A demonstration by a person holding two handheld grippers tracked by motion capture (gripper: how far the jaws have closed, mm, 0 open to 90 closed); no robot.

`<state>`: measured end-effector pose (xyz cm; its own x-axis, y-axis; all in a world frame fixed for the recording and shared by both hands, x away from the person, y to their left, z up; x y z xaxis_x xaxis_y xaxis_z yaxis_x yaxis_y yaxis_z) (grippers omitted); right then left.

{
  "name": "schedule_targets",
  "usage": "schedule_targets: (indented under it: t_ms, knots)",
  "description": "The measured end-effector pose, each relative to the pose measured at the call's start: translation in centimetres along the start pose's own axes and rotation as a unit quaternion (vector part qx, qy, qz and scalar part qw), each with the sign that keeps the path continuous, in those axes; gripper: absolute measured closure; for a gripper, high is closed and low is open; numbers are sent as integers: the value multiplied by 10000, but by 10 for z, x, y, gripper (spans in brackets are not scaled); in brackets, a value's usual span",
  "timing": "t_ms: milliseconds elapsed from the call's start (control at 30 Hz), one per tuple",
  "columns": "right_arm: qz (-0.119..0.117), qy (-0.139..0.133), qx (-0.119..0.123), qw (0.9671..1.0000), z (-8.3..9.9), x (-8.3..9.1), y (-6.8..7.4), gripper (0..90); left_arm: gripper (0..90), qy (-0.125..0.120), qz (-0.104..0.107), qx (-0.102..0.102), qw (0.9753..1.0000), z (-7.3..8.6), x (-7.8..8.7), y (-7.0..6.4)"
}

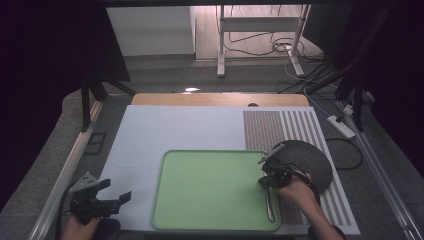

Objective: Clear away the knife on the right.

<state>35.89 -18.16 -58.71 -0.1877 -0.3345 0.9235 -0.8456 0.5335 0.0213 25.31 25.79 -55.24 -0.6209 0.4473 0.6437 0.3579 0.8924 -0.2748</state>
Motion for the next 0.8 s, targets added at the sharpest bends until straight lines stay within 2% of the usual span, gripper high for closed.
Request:
schedule_targets:
  t_ms: [267,567,800]
  knots:
    - [28,12,-18,10000,0,0,-1,888,56,4,-11,-4,10000,0,0,0]
    - [20,-109,110,9999,-6,-1,4,799,57,25,-29,-8,10000,0,0,0]
    - [89,-356,227,9991,-14,5,8,679,57,39,-34,-17,10000,0,-1,0]
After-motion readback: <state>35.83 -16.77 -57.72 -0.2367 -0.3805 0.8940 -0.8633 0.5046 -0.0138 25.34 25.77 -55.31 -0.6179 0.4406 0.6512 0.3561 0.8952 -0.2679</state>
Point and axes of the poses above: each handheld gripper's, and its own axes: x roughly backward along the jaws, z roughly out of its underside, y roughly to its left, the point moved 10 cm from there along -x, roughly forward along the jaws, and after that the axes turned 6 degrees about x, right-handed, at the moved point
